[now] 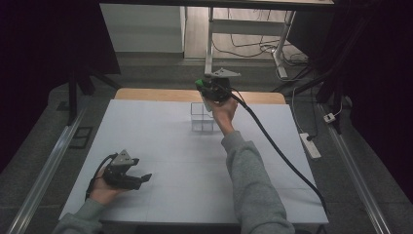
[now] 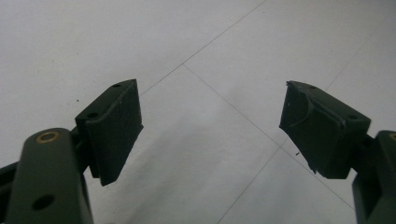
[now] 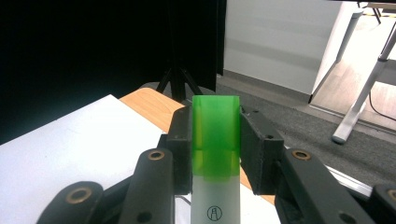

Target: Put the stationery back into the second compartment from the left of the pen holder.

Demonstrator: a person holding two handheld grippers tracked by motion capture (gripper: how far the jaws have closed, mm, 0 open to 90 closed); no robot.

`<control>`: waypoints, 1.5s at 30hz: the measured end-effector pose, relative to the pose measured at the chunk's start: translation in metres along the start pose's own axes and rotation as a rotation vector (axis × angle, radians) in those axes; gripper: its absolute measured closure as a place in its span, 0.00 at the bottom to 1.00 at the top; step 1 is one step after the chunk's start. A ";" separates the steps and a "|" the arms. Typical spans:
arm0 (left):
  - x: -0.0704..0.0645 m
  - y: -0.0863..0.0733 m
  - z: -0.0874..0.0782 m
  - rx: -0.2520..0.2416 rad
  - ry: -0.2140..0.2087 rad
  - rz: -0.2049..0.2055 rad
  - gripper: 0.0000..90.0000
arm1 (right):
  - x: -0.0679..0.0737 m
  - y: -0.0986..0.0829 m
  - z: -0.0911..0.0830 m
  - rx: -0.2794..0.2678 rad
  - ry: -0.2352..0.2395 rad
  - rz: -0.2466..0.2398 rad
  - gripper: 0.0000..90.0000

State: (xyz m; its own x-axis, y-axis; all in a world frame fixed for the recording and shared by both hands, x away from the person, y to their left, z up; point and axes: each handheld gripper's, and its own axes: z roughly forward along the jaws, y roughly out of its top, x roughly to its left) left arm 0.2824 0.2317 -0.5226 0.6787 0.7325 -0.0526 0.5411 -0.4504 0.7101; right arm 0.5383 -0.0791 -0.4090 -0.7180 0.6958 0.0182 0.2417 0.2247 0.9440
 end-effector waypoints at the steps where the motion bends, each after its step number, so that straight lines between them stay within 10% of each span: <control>1: 0.000 0.000 0.000 0.000 0.001 0.001 0.23 | 0.000 -0.001 0.001 -0.001 0.002 -0.001 0.73; 17: -0.001 -0.001 0.001 0.012 0.005 0.009 0.22 | 0.006 -0.009 -0.001 0.074 -0.009 -0.053 0.57; 45: -0.001 -0.001 0.001 0.011 0.017 0.001 0.22 | 0.009 -0.040 -0.078 0.159 0.061 -0.036 0.52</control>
State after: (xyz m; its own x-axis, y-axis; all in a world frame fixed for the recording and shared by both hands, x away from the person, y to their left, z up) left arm 0.2813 0.2309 -0.5240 0.6710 0.7404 -0.0401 0.5460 -0.4568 0.7023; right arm 0.4711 -0.1350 -0.4211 -0.7653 0.6436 0.0094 0.3116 0.3576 0.8804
